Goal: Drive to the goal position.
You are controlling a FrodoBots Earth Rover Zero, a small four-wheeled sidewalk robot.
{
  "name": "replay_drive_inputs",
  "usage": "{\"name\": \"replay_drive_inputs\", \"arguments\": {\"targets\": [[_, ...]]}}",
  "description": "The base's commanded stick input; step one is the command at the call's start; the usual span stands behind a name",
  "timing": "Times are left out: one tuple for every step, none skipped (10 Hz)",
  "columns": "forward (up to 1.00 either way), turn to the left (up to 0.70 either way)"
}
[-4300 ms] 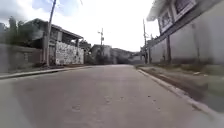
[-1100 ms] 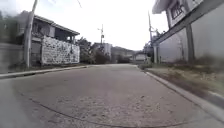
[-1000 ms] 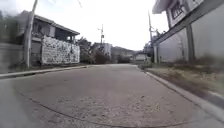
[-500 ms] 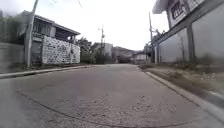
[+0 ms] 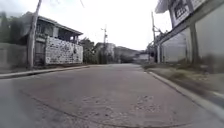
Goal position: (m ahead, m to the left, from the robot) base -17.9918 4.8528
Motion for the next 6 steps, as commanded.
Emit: {"name": "replay_drive_inputs", "arguments": {"targets": [[0.00, 0.98], [0.00, 0.98], [0.00, 0.98], [0.00, 0.98], [0.00, 0.98], [0.00, 0.98]]}}
